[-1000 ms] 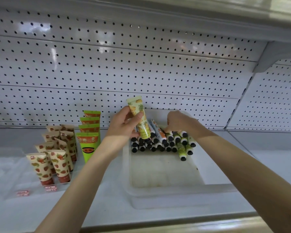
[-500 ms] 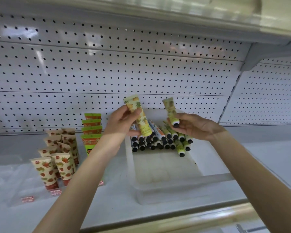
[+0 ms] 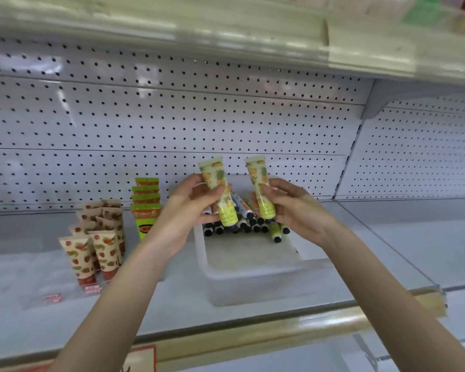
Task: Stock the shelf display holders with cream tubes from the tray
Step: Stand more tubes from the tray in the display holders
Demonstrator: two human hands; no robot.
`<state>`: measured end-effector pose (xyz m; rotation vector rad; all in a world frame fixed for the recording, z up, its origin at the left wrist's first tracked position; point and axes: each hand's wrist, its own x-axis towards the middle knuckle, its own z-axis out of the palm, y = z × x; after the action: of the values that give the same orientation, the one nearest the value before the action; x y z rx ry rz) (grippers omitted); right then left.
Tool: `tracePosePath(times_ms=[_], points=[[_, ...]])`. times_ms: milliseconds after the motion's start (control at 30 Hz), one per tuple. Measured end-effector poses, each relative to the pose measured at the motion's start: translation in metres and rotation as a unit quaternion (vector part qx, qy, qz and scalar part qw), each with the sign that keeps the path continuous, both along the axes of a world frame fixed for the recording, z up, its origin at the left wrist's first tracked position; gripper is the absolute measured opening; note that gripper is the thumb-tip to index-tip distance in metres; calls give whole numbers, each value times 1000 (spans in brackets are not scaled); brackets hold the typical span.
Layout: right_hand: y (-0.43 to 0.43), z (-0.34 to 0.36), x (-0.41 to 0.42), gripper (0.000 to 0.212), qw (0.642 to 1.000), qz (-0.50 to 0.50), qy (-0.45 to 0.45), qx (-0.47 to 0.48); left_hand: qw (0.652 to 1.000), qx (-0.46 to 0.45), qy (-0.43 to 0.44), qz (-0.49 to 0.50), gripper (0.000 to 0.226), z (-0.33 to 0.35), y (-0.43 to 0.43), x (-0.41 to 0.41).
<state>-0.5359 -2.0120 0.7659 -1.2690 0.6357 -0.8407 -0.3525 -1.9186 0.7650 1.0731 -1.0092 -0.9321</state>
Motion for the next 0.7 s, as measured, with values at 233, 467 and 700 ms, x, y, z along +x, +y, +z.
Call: tracePosePath(times_ms=[233, 467, 700], points=[[38, 4, -6, 16, 994, 0, 41, -103, 996, -37, -39, 75, 28, 10, 50, -16], [75, 14, 10, 28, 988, -30, 53, -142, 985, -43, -82, 147, 24, 23, 100, -8], [114, 25, 47, 8, 975, -5, 67, -210, 977, -56, -105, 178, 15, 32, 147, 28]])
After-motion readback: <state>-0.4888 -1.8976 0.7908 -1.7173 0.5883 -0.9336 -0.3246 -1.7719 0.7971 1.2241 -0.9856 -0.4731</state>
